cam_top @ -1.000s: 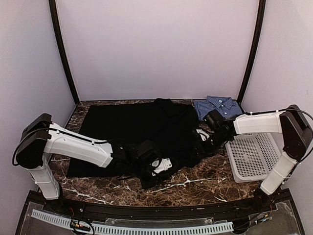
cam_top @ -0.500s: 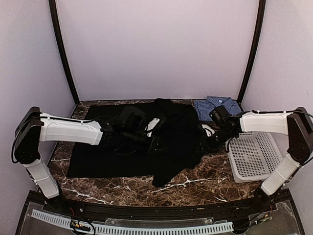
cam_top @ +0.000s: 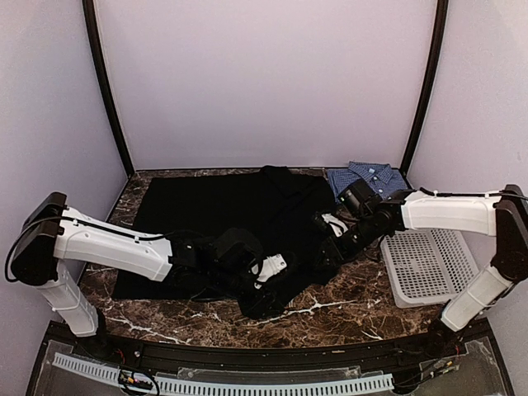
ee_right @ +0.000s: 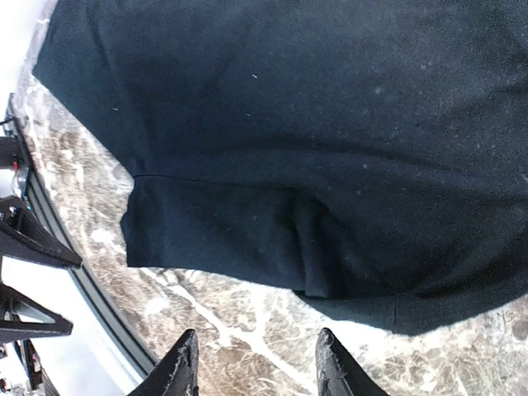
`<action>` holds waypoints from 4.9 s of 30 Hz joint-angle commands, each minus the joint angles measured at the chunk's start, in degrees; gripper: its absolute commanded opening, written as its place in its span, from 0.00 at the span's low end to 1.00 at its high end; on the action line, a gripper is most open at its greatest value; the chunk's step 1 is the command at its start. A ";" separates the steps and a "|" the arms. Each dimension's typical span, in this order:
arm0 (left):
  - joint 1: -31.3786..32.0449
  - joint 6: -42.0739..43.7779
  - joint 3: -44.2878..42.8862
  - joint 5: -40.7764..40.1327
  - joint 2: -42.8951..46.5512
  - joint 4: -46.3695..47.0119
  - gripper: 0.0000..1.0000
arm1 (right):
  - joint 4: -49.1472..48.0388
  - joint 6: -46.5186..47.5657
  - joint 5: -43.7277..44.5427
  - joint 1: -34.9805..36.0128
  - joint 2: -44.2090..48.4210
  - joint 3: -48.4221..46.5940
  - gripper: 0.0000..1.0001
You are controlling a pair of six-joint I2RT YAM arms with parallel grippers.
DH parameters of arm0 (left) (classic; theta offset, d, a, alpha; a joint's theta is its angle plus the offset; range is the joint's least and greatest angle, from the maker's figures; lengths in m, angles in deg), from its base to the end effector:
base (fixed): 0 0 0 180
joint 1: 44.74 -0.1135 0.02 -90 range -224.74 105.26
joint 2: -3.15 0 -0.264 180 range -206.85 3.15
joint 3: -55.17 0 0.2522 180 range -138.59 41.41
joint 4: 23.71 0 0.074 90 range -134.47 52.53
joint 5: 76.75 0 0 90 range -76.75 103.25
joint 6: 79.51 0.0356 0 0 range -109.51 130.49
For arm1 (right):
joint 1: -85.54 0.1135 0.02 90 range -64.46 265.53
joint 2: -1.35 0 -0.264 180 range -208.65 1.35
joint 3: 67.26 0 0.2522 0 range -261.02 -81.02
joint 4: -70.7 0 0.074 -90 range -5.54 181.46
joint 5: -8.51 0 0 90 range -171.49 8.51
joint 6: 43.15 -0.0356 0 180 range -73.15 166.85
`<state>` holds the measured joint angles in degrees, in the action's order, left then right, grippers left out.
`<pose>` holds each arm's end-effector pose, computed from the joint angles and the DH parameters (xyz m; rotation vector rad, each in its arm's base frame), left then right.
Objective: Fold and stack the mixed laundry pile
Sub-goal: Flatten out the crumpled T-shirt at the center of the board.
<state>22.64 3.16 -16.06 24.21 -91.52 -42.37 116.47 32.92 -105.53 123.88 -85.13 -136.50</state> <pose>0.1298 -0.3291 0.2033 1.3184 2.0722 -0.8484 0.2208 0.1931 0.2073 -0.7281 2.6929 0.8271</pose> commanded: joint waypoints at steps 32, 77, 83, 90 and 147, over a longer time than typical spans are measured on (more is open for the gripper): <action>-12.38 -10.49 -12.26 14.47 -7.70 5.18 0.00 | 0.18 -0.89 3.34 -8.35 -0.21 -3.08 0.44; -45.99 -34.76 6.51 7.14 18.16 -2.91 0.55 | -8.52 9.13 11.92 18.60 -24.59 -19.26 0.40; -46.64 -34.62 7.18 6.16 19.56 -4.27 0.55 | -6.79 9.12 12.59 18.63 -28.72 -21.76 0.45; -47.65 -34.37 8.95 4.59 23.74 -7.76 0.55 | -2.44 6.80 17.55 21.03 -29.62 -18.84 0.29; -48.34 -42.69 15.46 -5.93 42.50 -31.68 0.73 | 8.47 -6.38 23.40 26.45 -19.55 -17.21 0.00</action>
<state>-25.21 -38.88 0.09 18.36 -49.71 -72.08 119.64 29.77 -85.16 148.97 -112.27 -158.14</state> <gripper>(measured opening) 0.731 0.005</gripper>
